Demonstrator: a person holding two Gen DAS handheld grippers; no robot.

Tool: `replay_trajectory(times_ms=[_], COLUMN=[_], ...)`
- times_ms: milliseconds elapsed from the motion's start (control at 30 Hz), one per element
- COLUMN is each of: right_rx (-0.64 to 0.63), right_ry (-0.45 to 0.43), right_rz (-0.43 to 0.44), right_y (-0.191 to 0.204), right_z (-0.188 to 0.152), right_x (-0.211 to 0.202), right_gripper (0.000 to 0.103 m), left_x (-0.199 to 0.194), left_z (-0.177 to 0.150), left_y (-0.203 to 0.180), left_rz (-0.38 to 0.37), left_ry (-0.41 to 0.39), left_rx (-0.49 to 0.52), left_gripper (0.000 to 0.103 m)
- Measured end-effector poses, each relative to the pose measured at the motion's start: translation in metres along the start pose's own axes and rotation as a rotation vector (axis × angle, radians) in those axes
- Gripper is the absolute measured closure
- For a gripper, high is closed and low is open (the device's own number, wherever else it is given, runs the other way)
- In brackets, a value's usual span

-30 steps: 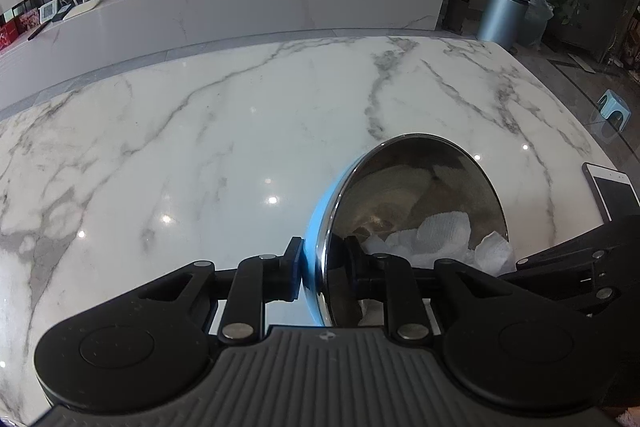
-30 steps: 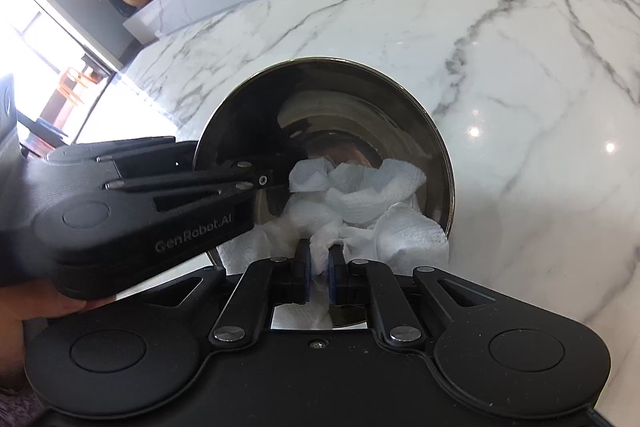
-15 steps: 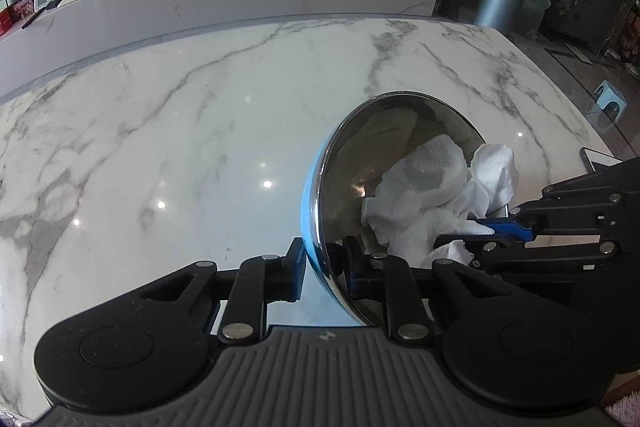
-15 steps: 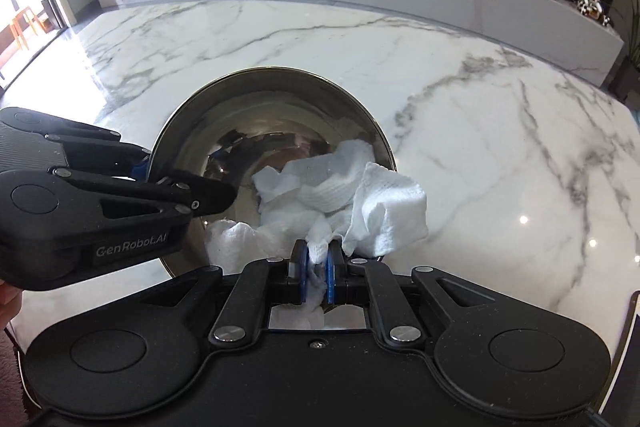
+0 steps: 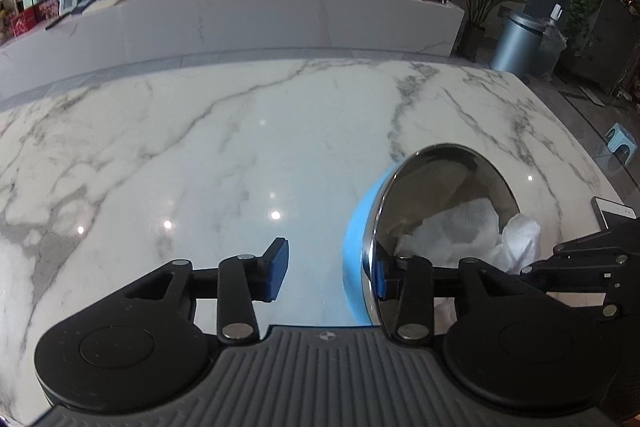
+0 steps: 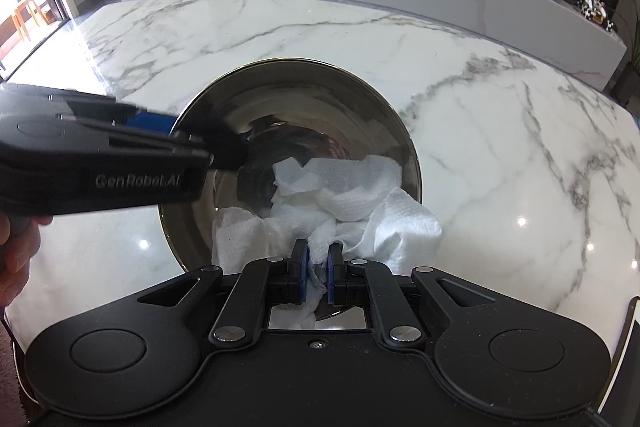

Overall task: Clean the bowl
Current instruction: 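Keep holding the bowl with the left gripper while the right scrubs the inner wall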

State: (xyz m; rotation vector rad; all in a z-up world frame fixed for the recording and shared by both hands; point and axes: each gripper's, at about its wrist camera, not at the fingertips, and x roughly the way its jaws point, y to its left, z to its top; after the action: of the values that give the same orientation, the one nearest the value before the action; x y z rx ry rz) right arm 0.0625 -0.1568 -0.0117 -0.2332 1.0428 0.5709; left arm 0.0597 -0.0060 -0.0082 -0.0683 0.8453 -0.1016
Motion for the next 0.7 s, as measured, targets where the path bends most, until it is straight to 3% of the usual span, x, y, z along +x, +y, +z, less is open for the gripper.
replay_trajectory(times_ms=[167,300,400,467,567,700], right_rx=[-0.002,0.004,0.01,0.016,0.05,0.075], right_ry=[-0.004,-0.016,-0.032,-0.04,-0.058,-0.104], right_rz=[0.0,-0.001,0.006,0.012,0.038,0.094], right_y=[-0.001,-0.003,-0.003,-0.004,-0.008,-0.01], right_z=[0.001,0.001,0.001,0.001,0.001,0.004], right_x=[0.0,-0.002,-0.005,-0.006,-0.011,-0.021], right_gripper=[0.096,0.096,0.096,0.094,0.085,0.052], left_x=[0.0,0.003,0.006,0.006,0.006,0.006], left_z=[0.003,0.004,0.003,0.002,0.0,-0.002], left_y=[0.001,-0.004,-0.006,-0.008,-0.008,-0.006], left_rz=[0.0,-0.013,-0.023,-0.022,-0.023,-0.025], left_ry=[-0.035,-0.002,0.033,0.043,0.064,0.075], left_rx=[-0.006,0.014,0.023,0.033,0.028,0.016], left_gripper=[0.066,0.088,0.096,0.096,0.096,0.096])
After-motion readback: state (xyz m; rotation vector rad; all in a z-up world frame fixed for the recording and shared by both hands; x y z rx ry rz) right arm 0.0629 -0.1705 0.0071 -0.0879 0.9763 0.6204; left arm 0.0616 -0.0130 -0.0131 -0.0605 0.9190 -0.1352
